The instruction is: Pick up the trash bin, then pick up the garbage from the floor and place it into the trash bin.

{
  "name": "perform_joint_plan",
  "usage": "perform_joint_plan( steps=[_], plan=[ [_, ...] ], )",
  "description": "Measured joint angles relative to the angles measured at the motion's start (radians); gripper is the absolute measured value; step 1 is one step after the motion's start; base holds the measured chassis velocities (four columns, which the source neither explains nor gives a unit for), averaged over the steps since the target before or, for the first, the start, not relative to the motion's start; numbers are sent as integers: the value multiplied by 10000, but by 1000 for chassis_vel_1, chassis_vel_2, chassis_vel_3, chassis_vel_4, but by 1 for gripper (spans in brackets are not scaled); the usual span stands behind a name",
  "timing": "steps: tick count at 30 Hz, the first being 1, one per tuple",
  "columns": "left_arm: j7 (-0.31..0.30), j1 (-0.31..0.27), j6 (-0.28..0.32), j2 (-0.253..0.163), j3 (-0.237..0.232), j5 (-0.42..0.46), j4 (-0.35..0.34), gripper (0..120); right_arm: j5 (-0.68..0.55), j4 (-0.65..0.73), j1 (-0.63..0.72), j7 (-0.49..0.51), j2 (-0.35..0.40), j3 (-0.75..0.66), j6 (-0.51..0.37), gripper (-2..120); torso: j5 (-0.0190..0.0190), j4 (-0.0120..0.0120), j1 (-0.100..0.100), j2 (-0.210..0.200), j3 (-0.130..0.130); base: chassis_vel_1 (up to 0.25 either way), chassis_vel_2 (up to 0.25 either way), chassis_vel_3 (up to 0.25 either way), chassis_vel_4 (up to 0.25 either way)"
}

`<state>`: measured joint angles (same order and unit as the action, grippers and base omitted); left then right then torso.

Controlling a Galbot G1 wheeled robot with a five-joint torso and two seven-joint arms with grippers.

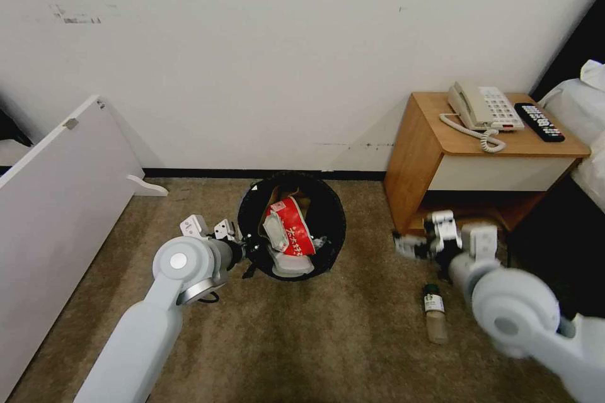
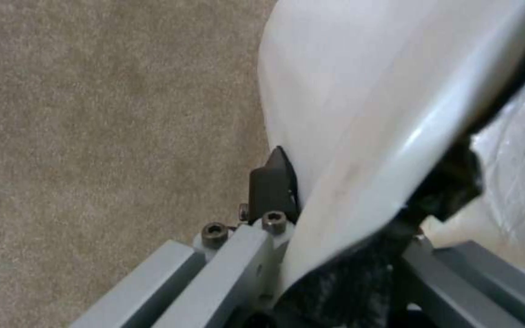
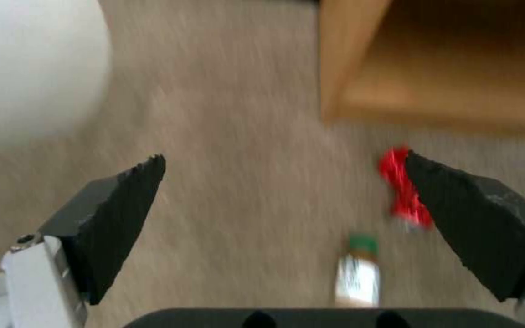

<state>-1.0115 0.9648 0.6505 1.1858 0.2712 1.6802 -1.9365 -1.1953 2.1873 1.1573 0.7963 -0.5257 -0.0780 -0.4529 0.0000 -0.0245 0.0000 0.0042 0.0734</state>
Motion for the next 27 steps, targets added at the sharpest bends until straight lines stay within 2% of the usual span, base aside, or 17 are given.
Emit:
perform_joint_plan(
  steps=[4, 6, 9, 15, 19, 27],
  plan=[
    [19, 6, -4, 5, 4, 2, 16, 0, 396, -369, 352, 295, -348, 386, -35, 100, 1, 0, 0, 0, 1, 0, 0, 0, 0],
    [35, 23, -4, -9, 40, 4, 29, 0, 120, -498, 335, 597, -560, 580, -132, 100, 0, 0, 0, 0, 1, 0, 0, 0, 0],
    [64, 126, -5, -62, 189, 0, 45, 0, -1148, -747, -56, 1395, -978, 928, -601, 100, -1, 1, 0, -2, 2, 0, 0, 0, 0],
    [128, 280, -5, -124, 355, -58, 71, 0, -2482, -1376, -688, 2481, -1558, 1253, -980, 100, 1, 2, 0, -3, 1, 0, 0, 0, 0],
    [191, 289, -4, -123, 401, -110, 170, 0, -2942, -1869, -1001, 2749, -1861, 1352, -1045, 100, -1, 1, -1, -3, 1, 0, 0, 0, 0],
    [320, 204, 1, -60, 500, -221, 488, 0, -2690, -3183, -992, 2681, -2349, 1220, -1026, 100, 0, 1, 0, -3, 2, 0, 0, 0, 0]
  ],
)
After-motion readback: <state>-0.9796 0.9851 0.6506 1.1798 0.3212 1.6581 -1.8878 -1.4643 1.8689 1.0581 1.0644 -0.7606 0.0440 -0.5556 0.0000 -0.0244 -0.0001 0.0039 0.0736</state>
